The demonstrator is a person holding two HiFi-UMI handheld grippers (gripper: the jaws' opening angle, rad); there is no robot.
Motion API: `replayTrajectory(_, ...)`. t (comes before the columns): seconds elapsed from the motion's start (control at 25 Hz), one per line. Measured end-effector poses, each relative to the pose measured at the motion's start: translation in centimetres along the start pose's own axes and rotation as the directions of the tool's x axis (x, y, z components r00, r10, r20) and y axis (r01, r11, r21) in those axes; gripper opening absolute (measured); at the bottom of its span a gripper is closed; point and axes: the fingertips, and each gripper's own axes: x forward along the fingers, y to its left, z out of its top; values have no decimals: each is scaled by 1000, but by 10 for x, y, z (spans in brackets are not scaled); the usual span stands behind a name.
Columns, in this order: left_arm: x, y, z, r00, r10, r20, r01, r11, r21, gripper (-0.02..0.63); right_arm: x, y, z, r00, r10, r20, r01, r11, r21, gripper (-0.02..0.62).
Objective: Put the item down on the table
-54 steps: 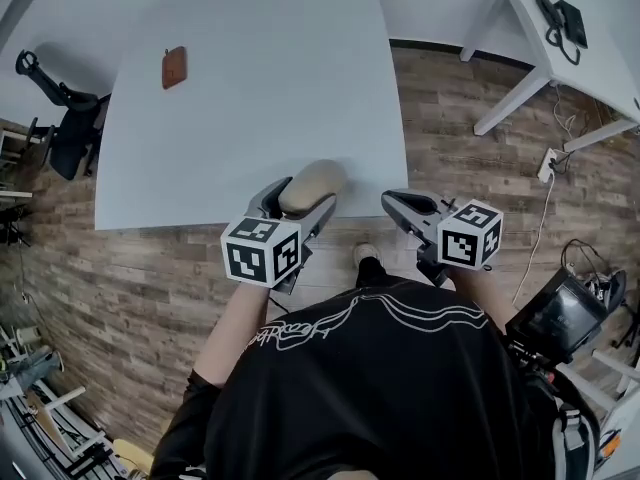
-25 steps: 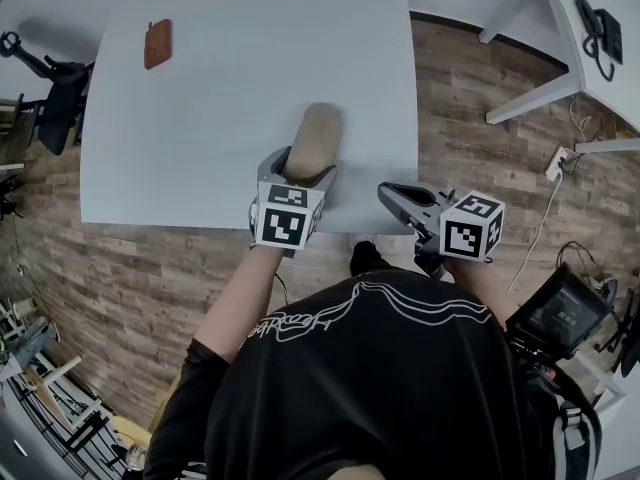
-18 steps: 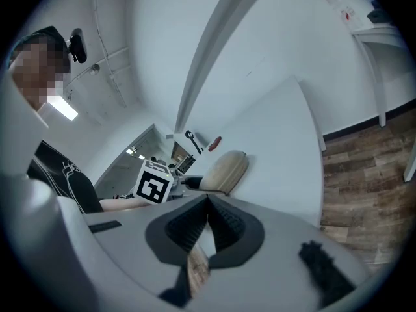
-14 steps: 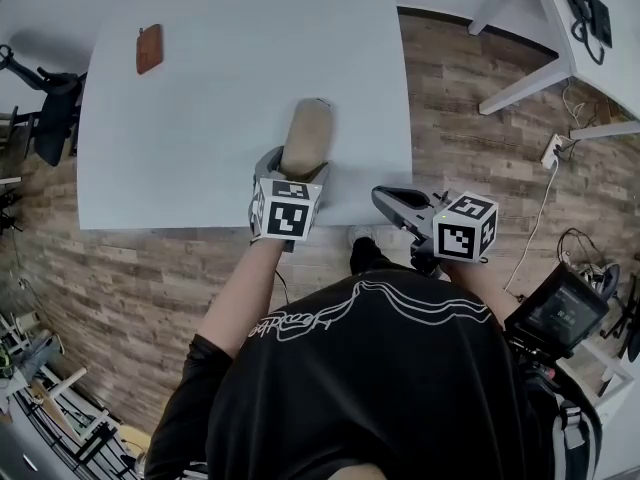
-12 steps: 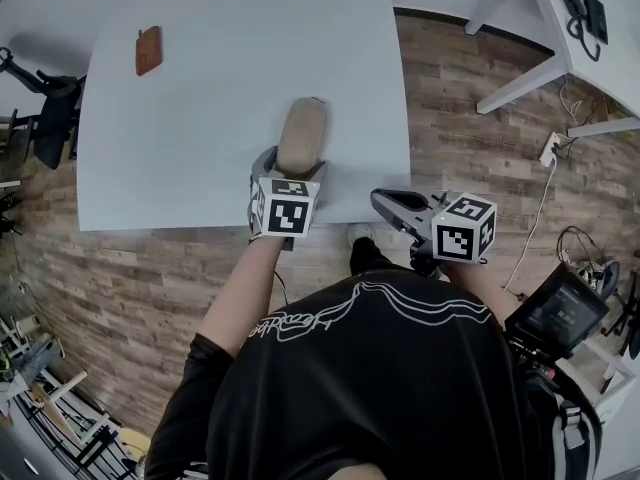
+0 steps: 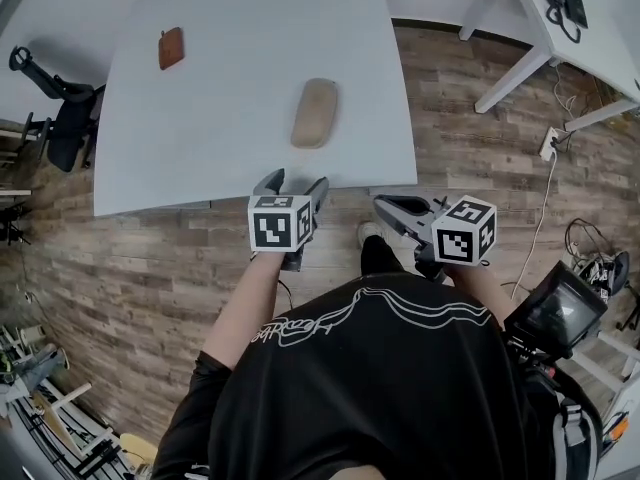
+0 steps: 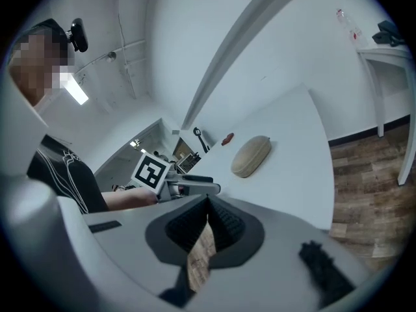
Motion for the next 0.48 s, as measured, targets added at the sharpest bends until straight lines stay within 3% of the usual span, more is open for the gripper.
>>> replayTrajectory(0.08,-40,-17,-23,995,-95,24,95,995,-32,308,0,33,-17,1000,-3,3,3,1000,-28,8)
replayTrajectory(0.2,-95,-47,-44,971,-222,93,224,975,-12,198,-6,75,-40,1000,6,15,-5,999,-50,8)
replayTrajectory(0.32,-140,-76,-57,949,-278,145,276,961,35,8,-19,106,-56,999,20,38,-18,998,-64,8)
replayTrajectory(0.48,-195,-109,-69,914,-356,194,336,933,128,5,-28,146,-67,998,18,64,-11,994,-106,8)
